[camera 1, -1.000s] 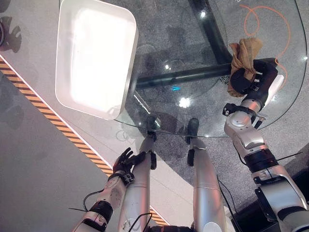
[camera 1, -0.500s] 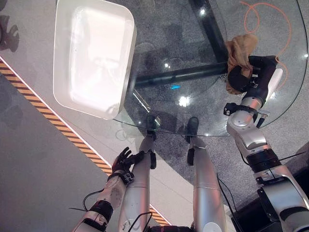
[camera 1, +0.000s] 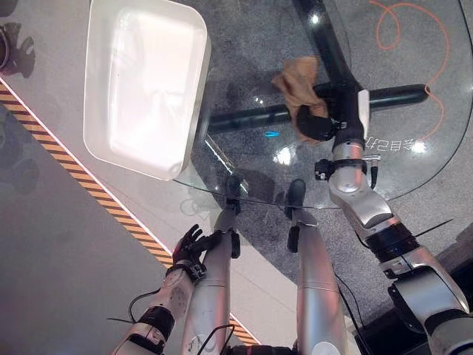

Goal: Wipe the table with a cloth and put it in the basket.

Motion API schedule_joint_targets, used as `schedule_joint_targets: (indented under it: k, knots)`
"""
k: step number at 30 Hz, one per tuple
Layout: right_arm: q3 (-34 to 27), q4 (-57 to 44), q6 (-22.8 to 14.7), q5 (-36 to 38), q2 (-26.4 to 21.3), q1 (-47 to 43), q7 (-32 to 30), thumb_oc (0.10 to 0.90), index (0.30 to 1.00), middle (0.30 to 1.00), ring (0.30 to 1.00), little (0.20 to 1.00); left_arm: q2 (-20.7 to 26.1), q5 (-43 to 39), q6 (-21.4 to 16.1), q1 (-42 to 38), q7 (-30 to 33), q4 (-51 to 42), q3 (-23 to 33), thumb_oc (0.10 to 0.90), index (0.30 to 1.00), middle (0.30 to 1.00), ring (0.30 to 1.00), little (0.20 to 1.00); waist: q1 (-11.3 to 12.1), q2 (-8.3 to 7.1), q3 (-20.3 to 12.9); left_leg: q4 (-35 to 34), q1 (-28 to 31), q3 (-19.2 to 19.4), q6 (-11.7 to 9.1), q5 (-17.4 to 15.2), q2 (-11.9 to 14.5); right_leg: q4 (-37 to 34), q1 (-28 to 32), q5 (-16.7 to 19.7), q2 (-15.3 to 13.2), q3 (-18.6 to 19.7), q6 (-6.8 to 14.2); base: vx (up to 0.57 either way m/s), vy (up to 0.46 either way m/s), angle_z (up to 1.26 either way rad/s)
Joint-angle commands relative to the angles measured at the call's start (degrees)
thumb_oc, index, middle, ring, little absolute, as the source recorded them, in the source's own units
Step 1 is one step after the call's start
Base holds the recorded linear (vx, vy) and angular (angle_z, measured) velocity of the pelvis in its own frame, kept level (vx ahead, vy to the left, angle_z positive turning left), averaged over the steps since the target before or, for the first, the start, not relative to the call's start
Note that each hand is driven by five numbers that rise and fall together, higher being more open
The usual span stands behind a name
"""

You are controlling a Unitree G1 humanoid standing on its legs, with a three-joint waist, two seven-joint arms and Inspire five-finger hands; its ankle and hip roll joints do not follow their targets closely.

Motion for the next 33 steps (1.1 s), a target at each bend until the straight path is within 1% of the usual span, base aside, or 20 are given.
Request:
schedule_joint_targets:
  k: [1,5,9,11,12,13,16,17,23,28,33]
  knots:
    - [6.93,-6.74,-0.37,-0.82,3.39,-0.66,5.73,0.100,0.300,0.300,0.300,0.200,-1.81,-0.11,0.36,5.03,1.07,1.13,-1.97,0.800,0.900,0.900,0.900,0.900,0.83,1.30,-0.88,8.30,-4.17,1.28,0.89,-6.55,-3.84,-8.98,-0.58,6.89,1.10,-3.73,1.25,0.01,0.027,0.06]
    - [9.42,-6.66,0.57,-1.38,5.08,-1.21,8.24,0.100,0.300,0.300,0.300,0.200,-2.03,-0.26,0.27,4.60,1.11,1.48,-2.37,0.800,0.900,0.900,0.900,0.900,1.10,1.39,-0.88,8.37,-4.34,1.21,0.85,-6.50,-4.01,-8.97,-0.75,6.91,0.97,-3.88,1.27,0.00,0.023,0.07]
    - [11.69,-6.51,2.15,-1.67,5.78,-1.50,10.69,0.100,0.300,0.300,0.300,0.200,-2.29,-0.34,0.29,4.15,1.05,1.72,-2.59,0.800,0.900,0.900,0.900,0.900,1.22,1.42,-0.88,8.35,-4.37,1.24,0.86,-6.48,-4.07,-8.85,-0.89,6.86,0.93,-4.00,1.28,0.00,0.005,0.01]
    - [13.30,-6.35,2.94,-2.18,6.28,-1.64,13.21,0.100,0.300,0.300,0.300,0.200,-2.58,-0.46,0.07,3.87,0.97,2.01,-2.77,0.800,0.900,0.900,0.900,0.900,1.34,1.41,-0.88,8.24,-4.36,1.21,0.85,-6.42,-4.12,-9.01,-0.88,6.89,0.86,-4.12,1.26,0.00,0.000,0.00]
    - [13.54,-6.36,2.88,-2.24,6.27,-1.62,13.85,0.100,0.300,0.300,0.300,0.200,-2.60,-0.62,0.00,3.84,0.94,2.03,-2.78,0.800,0.900,0.900,0.900,0.900,1.34,1.40,-0.88,8.27,-4.38,1.22,0.85,-6.43,-4.11,-8.99,-0.89,6.88,0.85,-4.13,1.27,0.00,0.000,0.00]
    - [14.36,-6.56,2.96,-2.57,6.21,-1.69,16.44,0.100,0.300,0.300,0.300,0.200,-2.61,-0.76,-0.08,3.85,0.90,2.07,-2.80,0.800,0.900,0.900,0.900,0.900,1.38,1.39,-0.88,8.29,-4.34,1.23,0.80,-6.48,-4.11,-9.01,-0.84,6.84,0.82,-4.15,1.27,0.00,0.000,0.00]
    - [15.81,-7.70,3.32,-2.55,6.18,-1.72,19.84,0.100,0.300,0.300,0.300,0.200,-2.54,-0.63,-0.20,3.77,0.90,2.11,-2.80,0.800,0.900,0.900,0.900,0.900,1.43,1.30,-0.88,8.30,-4.39,1.26,0.71,-6.41,-4.07,-8.99,-0.89,6.86,0.74,-4.28,1.35,0.00,0.000,0.00]
    - [17.15,-8.70,3.43,-1.85,6.05,-1.48,22.13,0.100,0.300,0.300,0.300,0.200,-2.19,-0.75,-0.10,3.62,0.94,1.99,-2.89,0.800,0.900,0.900,0.900,0.900,1.46,1.17,-0.88,8.40,-4.39,1.34,0.67,-6.35,-4.05,-8.94,-0.86,6.86,0.67,-4.48,1.38,0.00,0.000,0.00]
    - [19.95,-10.68,3.23,-1.26,5.27,-1.74,26.16,0.100,0.300,0.300,0.300,0.200,-1.33,-1.17,-0.17,3.12,0.50,2.04,-2.92,0.800,0.900,0.900,0.900,0.900,1.46,0.98,-0.88,8.48,-4.31,1.49,0.50,-6.28,-3.94,-8.92,-0.68,6.69,0.78,-4.69,1.40,0.01,-0.009,0.08]
    - [21.12,-12.52,3.28,-1.26,3.97,-1.54,27.65,0.100,0.300,0.300,0.300,0.200,-0.66,-1.16,0.03,2.90,0.64,1.84,-2.82,0.800,0.900,0.900,0.900,0.900,1.40,0.73,-0.88,8.70,-4.61,1.53,0.46,-6.25,-3.67,-8.77,-0.92,6.70,0.77,-4.83,1.56,0.01,-0.031,0.02]
    - [21.21,-13.25,2.83,-1.26,3.12,-1.28,25.03,0.100,0.300,0.300,0.300,0.200,-0.26,-1.45,0.23,2.82,0.44,1.55,-3.04,0.800,0.900,0.900,0.900,0.900,1.29,0.65,-0.88,9.09,-5.15,1.62,0.40,-6.24,-3.38,-8.30,-1.49,6.69,0.84,-4.85,1.64,0.00,0.000,0.00]
